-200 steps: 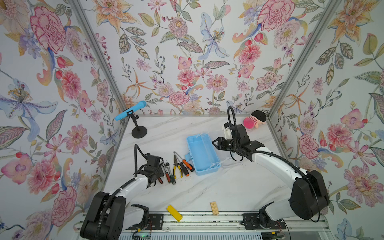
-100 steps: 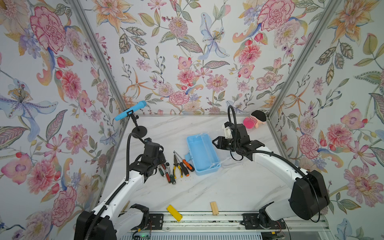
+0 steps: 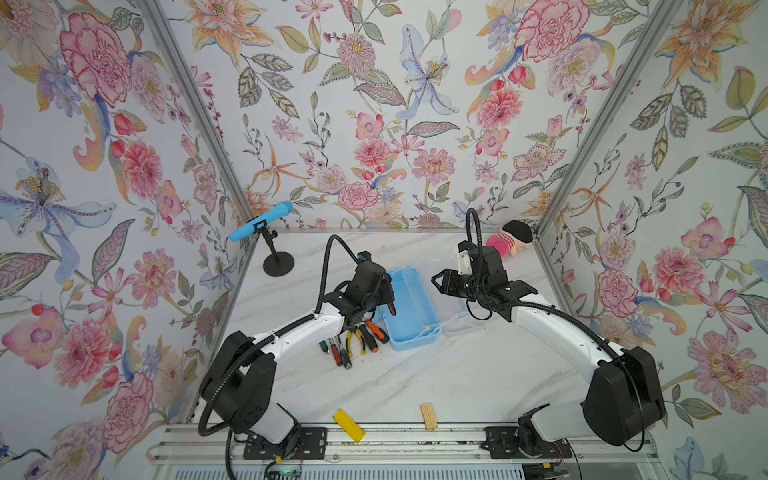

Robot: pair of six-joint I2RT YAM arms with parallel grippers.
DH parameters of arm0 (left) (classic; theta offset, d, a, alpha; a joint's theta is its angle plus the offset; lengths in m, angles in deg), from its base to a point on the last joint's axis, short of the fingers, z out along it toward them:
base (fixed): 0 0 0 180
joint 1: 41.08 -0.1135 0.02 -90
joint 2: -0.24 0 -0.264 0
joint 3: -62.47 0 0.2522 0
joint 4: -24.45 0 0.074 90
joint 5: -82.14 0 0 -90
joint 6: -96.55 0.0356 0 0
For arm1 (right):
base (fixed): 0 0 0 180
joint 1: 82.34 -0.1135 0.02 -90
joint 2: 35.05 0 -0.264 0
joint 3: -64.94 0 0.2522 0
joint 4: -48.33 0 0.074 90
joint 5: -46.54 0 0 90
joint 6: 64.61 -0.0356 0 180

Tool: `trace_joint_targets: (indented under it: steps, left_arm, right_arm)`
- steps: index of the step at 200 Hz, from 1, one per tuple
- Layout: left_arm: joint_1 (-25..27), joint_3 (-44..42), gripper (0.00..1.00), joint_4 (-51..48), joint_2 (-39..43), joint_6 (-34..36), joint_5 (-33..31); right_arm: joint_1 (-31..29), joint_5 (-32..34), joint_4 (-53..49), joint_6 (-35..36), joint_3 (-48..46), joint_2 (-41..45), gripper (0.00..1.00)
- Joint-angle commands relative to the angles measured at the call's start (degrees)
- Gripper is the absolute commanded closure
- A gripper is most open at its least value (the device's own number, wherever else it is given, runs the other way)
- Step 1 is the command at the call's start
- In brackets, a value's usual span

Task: Pack the tool kit
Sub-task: 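Lift the ratchet wrench with the left gripper and carry it over the blue box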

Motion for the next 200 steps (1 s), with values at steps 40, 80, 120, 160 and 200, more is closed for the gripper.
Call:
trace_joint_targets:
  steps: [40, 80, 120, 160, 200]
  left_arm:
    - [3.9, 12.9, 1.00, -0.3, -15.3, -0.2, 1.1]
    - [4.4, 19.4, 1.00, -4.4, -22.8, 4.4, -0.2]
    - [3.9, 24.1, 1.00, -7.0, -25.7, 8.5, -2.0]
    - [2.7, 17.5, 1.00, -6.8, -20.4, 7.6, -3.1]
    - [2.8, 10.1, 1.00, -3.5, -18.6, 4.7, -1.8]
  right_arm:
    - [1.9, -0.7, 1.1, -0.5, -3.6, 4.1, 0.57]
    - [2.8, -1.0, 1.2, -0.7, -5.7, 5.7, 0.57]
    - [3.2, -0.6, 1.4, -1.3, -7.7, 7.7, 0.58]
    - [3.1, -0.9, 0.3, -1.1, -7.4, 8.1, 0.58]
    - [2.5, -0.7, -0.7, 0.1, -5.1, 6.2, 0.58]
